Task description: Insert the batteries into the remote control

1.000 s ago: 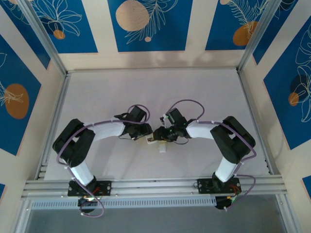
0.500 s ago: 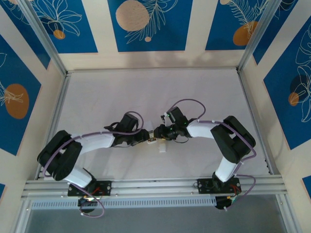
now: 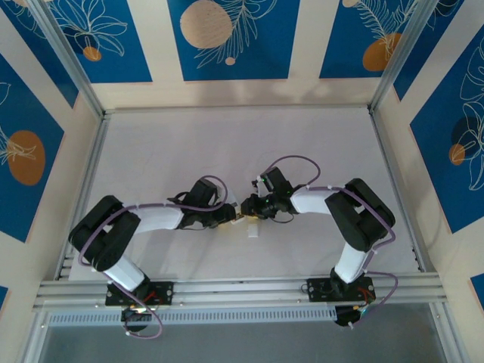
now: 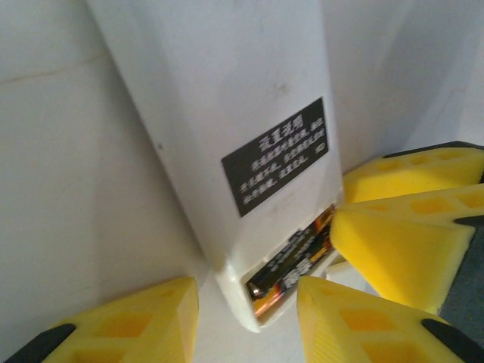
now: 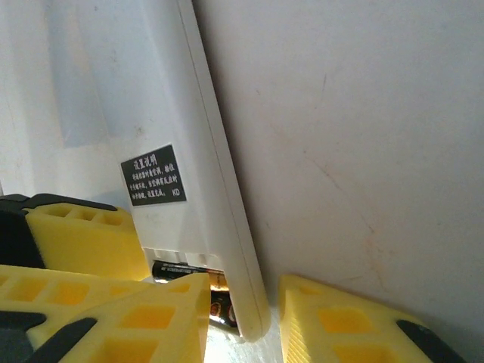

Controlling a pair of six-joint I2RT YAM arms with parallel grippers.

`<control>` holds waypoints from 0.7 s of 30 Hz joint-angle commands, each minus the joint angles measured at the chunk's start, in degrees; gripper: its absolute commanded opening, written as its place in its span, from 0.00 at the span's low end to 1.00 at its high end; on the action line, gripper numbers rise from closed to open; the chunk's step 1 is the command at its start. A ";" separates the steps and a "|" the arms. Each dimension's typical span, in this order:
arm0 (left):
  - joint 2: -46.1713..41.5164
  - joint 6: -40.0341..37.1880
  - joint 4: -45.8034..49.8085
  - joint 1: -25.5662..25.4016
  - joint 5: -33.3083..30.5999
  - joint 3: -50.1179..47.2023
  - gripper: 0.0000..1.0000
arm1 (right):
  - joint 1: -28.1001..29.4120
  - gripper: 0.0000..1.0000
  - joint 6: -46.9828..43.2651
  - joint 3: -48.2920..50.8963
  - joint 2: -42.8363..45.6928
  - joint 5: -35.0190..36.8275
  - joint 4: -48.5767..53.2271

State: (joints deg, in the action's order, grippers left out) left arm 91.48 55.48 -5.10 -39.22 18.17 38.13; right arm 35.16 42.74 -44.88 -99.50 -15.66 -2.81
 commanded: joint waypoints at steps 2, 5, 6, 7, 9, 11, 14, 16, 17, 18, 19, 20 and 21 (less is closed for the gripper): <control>-0.85 -1.74 6.47 0.08 -2.46 1.28 0.39 | -0.22 0.31 0.50 0.44 -1.04 -1.67 -0.66; -0.27 -1.92 6.81 0.09 -2.37 1.85 0.39 | -0.09 0.30 0.50 0.41 -1.41 -1.83 -1.01; 0.11 -1.70 6.40 0.04 -2.17 1.95 0.39 | -0.06 0.30 0.57 0.37 -1.47 -1.83 -1.04; 0.29 -1.39 5.73 0.10 -1.96 1.95 0.39 | 0.05 0.30 0.59 0.41 -1.57 -1.86 -1.06; 0.60 -0.84 4.83 0.07 -1.83 1.95 0.39 | 0.09 0.30 0.62 0.55 -1.60 -1.84 -1.21; 0.54 -0.91 5.50 0.02 -2.41 2.19 0.39 | 0.18 0.30 0.62 0.67 -1.60 -1.86 -1.25; 0.96 -1.11 7.38 0.08 -2.96 2.83 0.39 | 0.23 0.30 0.60 0.83 -1.65 -1.75 -1.29; 1.28 -0.62 7.18 0.06 -2.93 2.61 0.39 | 0.27 0.30 0.57 0.75 -1.60 -1.87 -1.27; 1.39 -0.47 6.76 0.03 -2.68 2.44 0.39 | 0.31 0.30 0.52 0.59 -1.70 -1.91 -1.27; 1.50 -0.33 6.39 0.06 -2.33 2.31 0.39 | 0.35 0.30 0.50 0.55 -1.71 -1.99 -1.31; 1.42 -0.17 5.88 0.03 -1.99 2.17 0.39 | 0.42 0.30 0.50 0.35 -1.77 -2.01 -1.32; 1.01 -0.11 5.65 0.10 -2.00 2.06 0.39 | 0.42 0.30 0.51 0.33 -1.89 -1.92 -1.27; 0.55 -0.13 5.50 0.03 -2.00 1.89 0.39 | 0.48 0.30 0.58 0.26 -1.92 -1.90 -1.32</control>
State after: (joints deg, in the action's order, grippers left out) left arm 91.74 55.11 -1.02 -39.22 16.97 40.03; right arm 35.11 43.16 -44.88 -99.98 -16.49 -3.68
